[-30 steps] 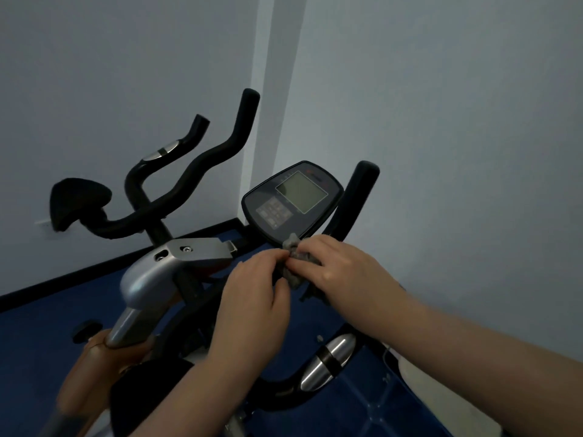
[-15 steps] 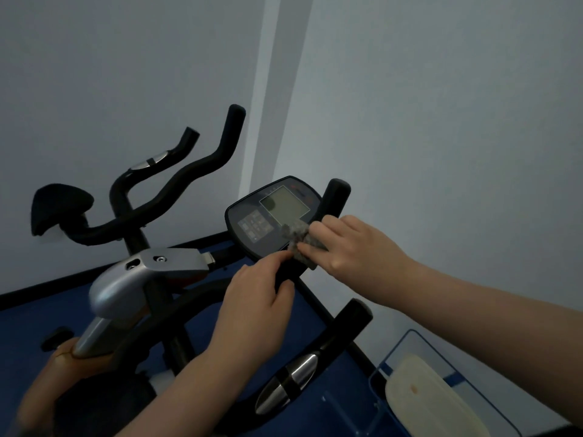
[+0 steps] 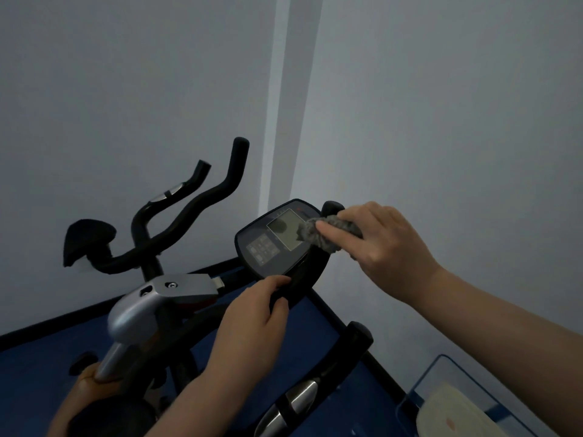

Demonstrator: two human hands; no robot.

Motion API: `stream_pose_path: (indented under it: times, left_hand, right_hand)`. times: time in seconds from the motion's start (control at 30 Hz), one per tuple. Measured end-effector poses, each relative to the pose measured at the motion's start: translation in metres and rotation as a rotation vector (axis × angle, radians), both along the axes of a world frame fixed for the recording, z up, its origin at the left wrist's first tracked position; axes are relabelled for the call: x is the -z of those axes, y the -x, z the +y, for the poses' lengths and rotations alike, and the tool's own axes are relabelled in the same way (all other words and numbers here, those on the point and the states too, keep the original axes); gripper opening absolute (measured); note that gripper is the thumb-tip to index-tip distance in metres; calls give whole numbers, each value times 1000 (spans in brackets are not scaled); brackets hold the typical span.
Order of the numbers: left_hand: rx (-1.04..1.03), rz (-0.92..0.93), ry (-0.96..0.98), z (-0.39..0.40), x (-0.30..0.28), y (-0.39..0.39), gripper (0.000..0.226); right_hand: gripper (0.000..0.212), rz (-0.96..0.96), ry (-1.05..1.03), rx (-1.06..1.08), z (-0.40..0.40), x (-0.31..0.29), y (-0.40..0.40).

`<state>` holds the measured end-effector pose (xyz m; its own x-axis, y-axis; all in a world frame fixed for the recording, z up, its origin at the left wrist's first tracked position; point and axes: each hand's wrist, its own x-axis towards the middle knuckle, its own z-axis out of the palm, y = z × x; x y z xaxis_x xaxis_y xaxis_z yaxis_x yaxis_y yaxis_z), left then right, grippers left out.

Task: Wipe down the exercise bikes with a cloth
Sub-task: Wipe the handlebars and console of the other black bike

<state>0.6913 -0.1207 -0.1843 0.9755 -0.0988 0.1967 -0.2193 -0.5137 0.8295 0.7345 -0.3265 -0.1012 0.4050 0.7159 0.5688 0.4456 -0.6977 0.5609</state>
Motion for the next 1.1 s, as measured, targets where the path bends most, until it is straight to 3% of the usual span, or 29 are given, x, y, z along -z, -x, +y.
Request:
stream_pose_path:
  times: [0.17,0.3,0.47,0.57,0.8,1.1]
  left_hand:
    - [92,30,11,10,0,-3,35]
    - [227,70,-9,26,-3,-13,38]
    - [394,111,20,44,-3,-34,37]
    - [466,98,23,52,0,-38,38]
    - [613,72,36,65,3,-42,44]
    - [654,92,75,72,7,-49,47]
  right_hand:
    - [33,-43,-264,149,12,-8,1]
    - [29,2,-799,255,23,-26,3]
    - [25,158,-1540,352,71,-7,5]
    - [28,226,-1864,234,103,9,-5]
    - [32,-2,-1898,169,132,37,-19]
    - [42,-261,-1759,235,143,66,-19]
